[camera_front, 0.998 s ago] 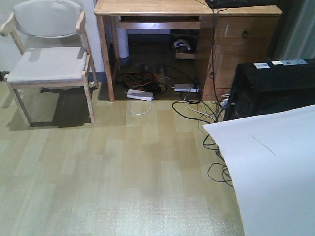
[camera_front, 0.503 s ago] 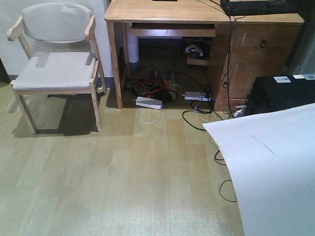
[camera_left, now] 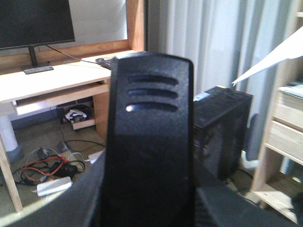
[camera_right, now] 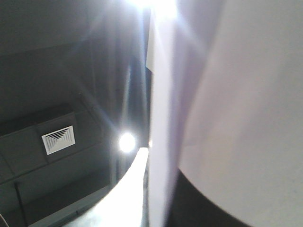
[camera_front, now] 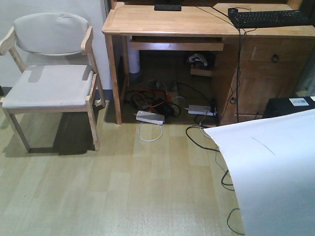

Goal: Grab stapler and paper to desk for stapling
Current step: 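Drive the base toward the wooden desk holding stapler and paper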

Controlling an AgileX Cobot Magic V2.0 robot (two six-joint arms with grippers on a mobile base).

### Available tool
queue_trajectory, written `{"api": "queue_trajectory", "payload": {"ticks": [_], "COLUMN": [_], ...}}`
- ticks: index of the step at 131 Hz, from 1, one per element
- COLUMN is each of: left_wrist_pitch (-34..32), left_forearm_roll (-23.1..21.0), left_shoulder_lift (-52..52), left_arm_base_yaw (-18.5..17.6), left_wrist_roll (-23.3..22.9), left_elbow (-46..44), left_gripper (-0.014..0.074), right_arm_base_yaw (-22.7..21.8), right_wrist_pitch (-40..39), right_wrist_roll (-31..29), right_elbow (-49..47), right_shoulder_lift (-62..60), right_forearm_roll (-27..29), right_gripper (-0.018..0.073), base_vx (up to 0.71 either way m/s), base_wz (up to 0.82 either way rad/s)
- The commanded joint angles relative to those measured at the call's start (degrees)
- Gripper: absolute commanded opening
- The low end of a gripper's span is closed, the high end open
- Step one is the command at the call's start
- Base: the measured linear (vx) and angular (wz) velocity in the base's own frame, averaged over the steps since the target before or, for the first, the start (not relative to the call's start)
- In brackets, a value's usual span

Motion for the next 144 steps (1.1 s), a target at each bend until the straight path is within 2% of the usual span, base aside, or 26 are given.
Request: {"api": "queue_trajectory", "payload": {"ticks": [1,144], "left_wrist_pitch": [-6.6,-6.6], "left_forearm_roll": [-1.0,-1.0], "left_shoulder_lift": [0.8,0.8], "left_arm_base_yaw": [-0.2,-0.2], "left_wrist_roll": [-0.1,-0.1], "left_elbow": [-1.5,-1.5], "left_gripper": [-0.0006,-0.0006], "right_arm_base_yaw": [-0.4,-0.4], "right_wrist_pitch": [-2.5,-2.6], "right_wrist_roll": [-0.6,-0.6], "right_elbow": [-1.8,-1.8], "right_shoulder_lift": [0.5,0.5], "right_forearm_roll": [0.0,0.0], "right_gripper": [-0.0006,-0.0006], "base_vx": [0.38,0.42], "base_wz": [0.02,-0.09]}}
